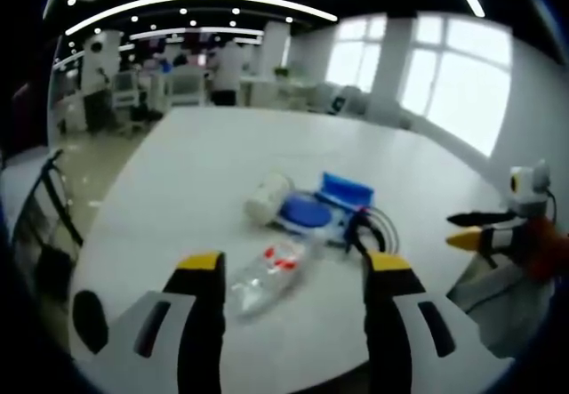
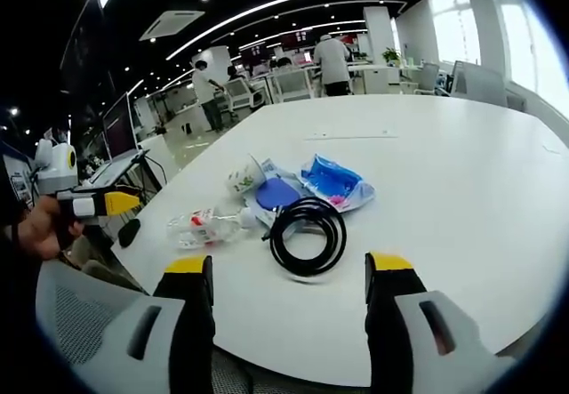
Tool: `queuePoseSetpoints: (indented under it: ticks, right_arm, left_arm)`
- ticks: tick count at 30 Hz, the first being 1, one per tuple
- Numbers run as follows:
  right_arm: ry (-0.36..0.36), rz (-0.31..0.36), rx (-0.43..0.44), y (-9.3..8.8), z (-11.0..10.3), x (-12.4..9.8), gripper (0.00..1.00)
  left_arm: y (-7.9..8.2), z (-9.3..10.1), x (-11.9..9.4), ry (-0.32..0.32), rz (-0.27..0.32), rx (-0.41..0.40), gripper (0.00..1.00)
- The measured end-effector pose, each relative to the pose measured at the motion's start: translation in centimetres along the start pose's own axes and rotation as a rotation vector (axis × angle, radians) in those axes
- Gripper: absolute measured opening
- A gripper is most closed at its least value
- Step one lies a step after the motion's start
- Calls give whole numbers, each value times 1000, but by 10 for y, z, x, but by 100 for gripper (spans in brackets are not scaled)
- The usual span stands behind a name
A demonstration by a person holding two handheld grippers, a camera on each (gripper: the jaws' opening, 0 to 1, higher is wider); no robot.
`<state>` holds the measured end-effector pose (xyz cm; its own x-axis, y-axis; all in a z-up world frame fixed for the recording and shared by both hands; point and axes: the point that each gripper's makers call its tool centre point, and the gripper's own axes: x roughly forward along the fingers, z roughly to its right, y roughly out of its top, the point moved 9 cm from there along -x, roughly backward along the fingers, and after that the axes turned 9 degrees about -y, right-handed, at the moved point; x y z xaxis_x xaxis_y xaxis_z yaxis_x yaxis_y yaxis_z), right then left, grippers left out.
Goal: Arrange the tabletop items into an orderly group along one side of the table until the central work area is clear of visible clutter.
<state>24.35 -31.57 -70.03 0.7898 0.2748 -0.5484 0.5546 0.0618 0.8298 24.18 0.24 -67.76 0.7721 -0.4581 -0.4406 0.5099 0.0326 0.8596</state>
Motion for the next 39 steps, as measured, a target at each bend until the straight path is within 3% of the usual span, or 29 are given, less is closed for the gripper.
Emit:
queuePoseSetpoints:
  ticks: [24, 39]
  right_arm:
    - [2, -2, -4, -1, -1, 1, 68]
    - [-1, 2, -3, 0, 0, 0, 68]
  left_arm:
    - [-2, 0, 1, -6, -10, 5, 58]
    - [-5, 11, 9, -55, -65, 56, 57]
